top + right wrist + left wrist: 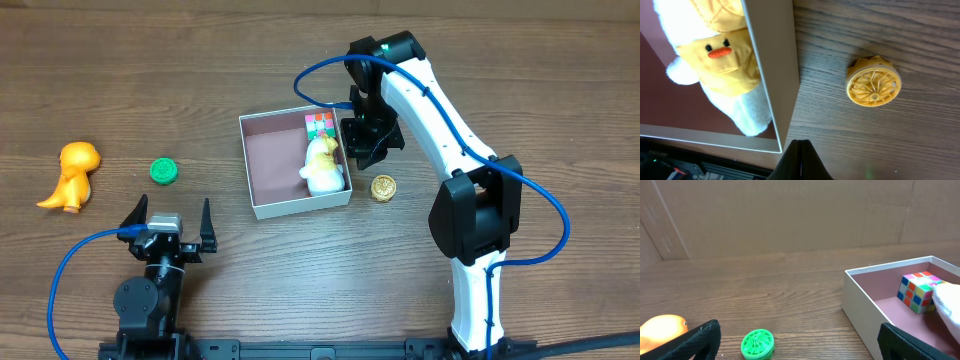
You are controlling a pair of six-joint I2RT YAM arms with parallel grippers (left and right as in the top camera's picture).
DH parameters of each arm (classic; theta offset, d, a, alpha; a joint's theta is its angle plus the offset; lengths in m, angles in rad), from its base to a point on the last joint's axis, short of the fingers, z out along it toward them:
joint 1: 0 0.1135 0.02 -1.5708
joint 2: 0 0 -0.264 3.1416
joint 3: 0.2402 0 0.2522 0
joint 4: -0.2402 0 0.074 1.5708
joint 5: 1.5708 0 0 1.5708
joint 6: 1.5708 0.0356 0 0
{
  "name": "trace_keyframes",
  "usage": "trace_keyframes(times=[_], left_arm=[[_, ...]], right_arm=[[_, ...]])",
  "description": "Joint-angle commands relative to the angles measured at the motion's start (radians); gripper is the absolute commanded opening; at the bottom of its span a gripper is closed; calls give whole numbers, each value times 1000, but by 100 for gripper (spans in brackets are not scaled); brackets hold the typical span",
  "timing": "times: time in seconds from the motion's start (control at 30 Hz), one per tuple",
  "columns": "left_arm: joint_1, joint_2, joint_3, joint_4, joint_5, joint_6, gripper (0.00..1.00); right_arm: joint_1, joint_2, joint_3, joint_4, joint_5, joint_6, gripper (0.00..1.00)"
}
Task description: Pack container
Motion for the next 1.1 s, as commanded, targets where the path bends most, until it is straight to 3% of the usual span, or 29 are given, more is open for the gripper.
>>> trace_keyframes(times=[0.0, 0.27, 0.7, 1.07], left_arm=[[8, -2, -3, 0, 17, 15, 100], [8, -2, -3, 0, 17, 15, 100], [8, -2, -3, 0, 17, 15, 100], [8, -2, -3, 0, 17, 15, 100]], right_arm=[[0, -10, -14, 1, 9, 3, 4], [0, -10, -119, 79, 50, 4, 4], [0, -10, -122, 31, -88, -4, 4], [0, -10, -122, 33, -88, -4, 4]])
